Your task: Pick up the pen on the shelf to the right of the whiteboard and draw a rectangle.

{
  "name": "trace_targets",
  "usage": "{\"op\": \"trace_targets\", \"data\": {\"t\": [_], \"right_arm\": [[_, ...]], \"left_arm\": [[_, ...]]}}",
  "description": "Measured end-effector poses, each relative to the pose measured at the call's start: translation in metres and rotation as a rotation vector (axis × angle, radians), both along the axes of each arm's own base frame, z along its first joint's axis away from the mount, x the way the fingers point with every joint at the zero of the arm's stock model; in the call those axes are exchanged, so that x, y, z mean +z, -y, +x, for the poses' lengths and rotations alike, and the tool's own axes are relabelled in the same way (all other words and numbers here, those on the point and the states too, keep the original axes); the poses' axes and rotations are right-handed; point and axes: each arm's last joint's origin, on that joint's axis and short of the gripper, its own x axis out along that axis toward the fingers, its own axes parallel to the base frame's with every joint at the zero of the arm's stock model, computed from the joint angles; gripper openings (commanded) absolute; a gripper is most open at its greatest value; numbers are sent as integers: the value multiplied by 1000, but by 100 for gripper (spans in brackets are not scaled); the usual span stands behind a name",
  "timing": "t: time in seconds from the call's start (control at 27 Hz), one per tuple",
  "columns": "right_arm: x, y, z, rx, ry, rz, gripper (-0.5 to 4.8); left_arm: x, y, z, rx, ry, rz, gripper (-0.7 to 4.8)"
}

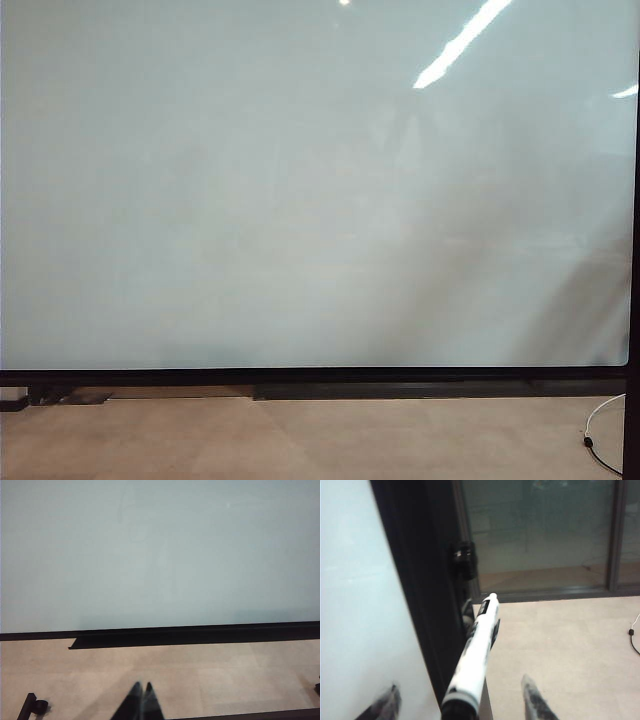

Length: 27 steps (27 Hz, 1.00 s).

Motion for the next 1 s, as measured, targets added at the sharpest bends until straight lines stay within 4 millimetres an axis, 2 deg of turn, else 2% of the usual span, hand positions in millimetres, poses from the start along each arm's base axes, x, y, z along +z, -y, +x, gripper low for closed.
{"op": "trace_targets", "data": {"t": [0.19,0.48,0.59,0.7,1.0], "right_arm": [[3,-1,7,10,-4,-1,315],[9,-3,31,42,-15,-1,303],[9,-3,31,30,-13,-5,300],[9,-3,31,13,-12,-12,250],[9,-2,31,11,-10,-21,250]], "left_arm": [[0,0,0,0,0,0,-5],[0,0,0,0,0,0,-5],[0,0,0,0,0,0,-5],[0,0,0,0,0,0,-5],[0,0,0,0,0,0,-5]]}}
